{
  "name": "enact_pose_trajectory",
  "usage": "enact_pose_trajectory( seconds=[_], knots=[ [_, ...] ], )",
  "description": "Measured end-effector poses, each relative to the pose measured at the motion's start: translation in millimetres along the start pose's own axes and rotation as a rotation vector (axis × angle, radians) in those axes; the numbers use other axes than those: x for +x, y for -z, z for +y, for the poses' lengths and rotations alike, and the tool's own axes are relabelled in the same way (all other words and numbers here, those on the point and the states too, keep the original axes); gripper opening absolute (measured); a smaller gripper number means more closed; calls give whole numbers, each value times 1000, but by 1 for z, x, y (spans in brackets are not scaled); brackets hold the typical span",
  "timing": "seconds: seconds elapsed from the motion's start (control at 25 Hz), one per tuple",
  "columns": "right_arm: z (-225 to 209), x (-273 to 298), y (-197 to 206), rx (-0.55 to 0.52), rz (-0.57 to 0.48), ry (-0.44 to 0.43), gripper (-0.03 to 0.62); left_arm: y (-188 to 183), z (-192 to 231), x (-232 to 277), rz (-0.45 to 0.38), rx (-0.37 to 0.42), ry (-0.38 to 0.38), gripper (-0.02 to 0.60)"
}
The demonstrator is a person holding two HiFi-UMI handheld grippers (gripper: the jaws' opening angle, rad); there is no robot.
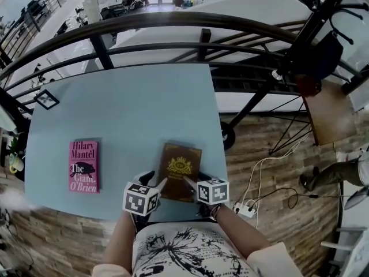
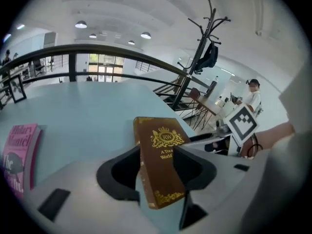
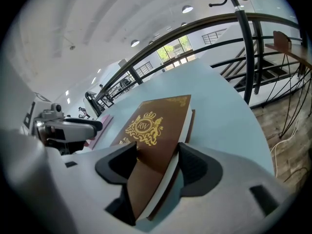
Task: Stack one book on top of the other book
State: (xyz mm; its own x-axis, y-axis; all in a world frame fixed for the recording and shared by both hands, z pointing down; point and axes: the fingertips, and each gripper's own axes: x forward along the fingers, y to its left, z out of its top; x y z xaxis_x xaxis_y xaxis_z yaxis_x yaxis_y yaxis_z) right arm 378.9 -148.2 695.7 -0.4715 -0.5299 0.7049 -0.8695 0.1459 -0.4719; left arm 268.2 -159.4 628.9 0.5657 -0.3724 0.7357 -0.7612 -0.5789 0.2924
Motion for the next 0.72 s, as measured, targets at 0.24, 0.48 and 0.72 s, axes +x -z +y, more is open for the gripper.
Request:
enact_pose_trajectory(
  seconds=[0.24, 0.48, 0.72],
  knots=[
    [0, 1, 1, -10, -14, -1, 265, 25, 7, 24, 140, -57, 45, 232],
    [0, 1, 0, -15, -23, -12, 268, 40, 8, 51, 180, -195, 170, 238],
    [0, 2, 0, -16, -27, -17, 273, 45, 7, 58, 210, -267, 249, 242]
  ],
)
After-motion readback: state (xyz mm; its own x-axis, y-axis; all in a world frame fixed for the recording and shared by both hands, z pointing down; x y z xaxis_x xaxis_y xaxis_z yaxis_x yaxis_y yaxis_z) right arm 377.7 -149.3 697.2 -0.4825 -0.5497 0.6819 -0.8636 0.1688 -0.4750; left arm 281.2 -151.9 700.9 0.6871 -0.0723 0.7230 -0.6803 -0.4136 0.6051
